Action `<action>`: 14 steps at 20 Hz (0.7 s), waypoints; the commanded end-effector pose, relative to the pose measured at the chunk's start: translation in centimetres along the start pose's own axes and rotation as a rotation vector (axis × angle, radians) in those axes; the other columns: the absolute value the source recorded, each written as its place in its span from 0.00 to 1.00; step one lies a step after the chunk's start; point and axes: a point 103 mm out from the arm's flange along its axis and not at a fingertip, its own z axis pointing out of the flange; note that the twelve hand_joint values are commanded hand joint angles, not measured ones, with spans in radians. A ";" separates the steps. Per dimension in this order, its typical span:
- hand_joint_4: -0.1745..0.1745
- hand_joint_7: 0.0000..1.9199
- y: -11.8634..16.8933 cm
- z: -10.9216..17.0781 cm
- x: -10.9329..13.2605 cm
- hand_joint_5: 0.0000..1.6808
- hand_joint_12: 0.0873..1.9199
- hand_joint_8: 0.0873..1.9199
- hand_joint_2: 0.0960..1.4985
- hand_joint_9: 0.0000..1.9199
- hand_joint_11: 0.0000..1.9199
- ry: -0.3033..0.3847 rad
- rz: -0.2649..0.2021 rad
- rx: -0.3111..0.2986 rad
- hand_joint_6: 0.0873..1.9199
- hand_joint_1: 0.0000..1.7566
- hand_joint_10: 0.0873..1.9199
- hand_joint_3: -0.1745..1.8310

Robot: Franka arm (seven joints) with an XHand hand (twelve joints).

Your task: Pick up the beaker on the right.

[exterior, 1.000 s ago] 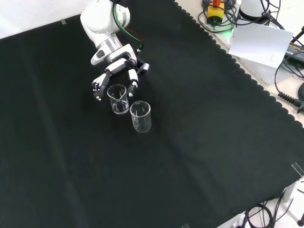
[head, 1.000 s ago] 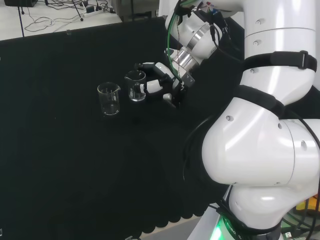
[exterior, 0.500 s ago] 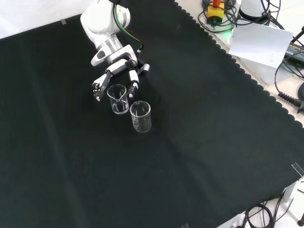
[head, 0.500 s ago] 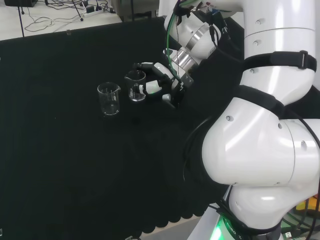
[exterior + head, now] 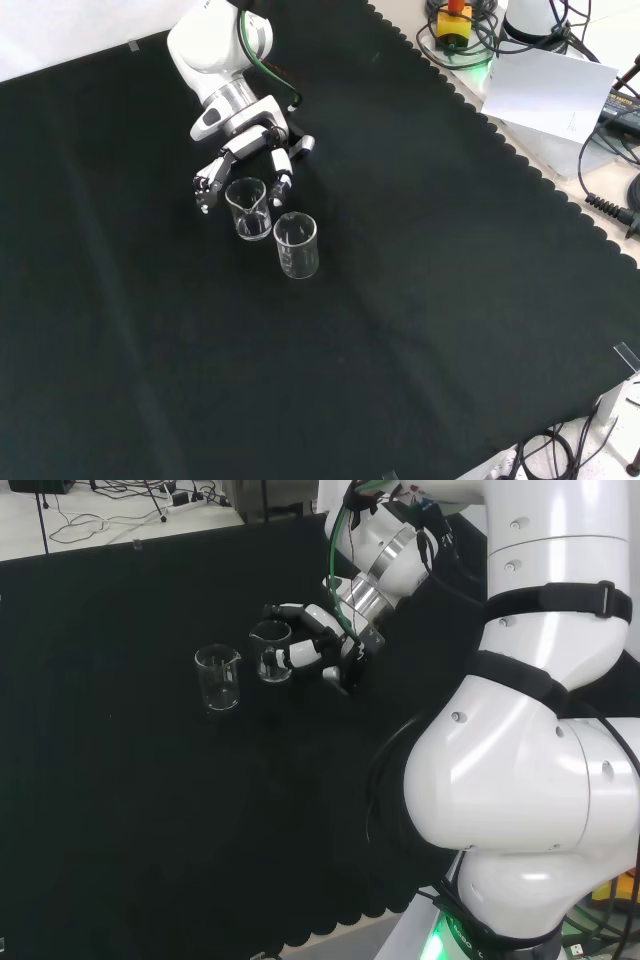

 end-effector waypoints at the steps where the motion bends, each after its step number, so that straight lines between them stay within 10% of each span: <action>1: 0.33 0.17 -0.2 0.2 -0.4 0.29 0.67 0.33 0.26 0.20 0.00 0.028 0.010 -0.021 0.00 0.57 0.29 0.43; 14: 0.33 0.19 -0.1 0.9 -0.5 0.33 0.69 0.34 0.27 0.21 0.00 0.027 0.011 -0.011 0.01 0.57 0.30 0.43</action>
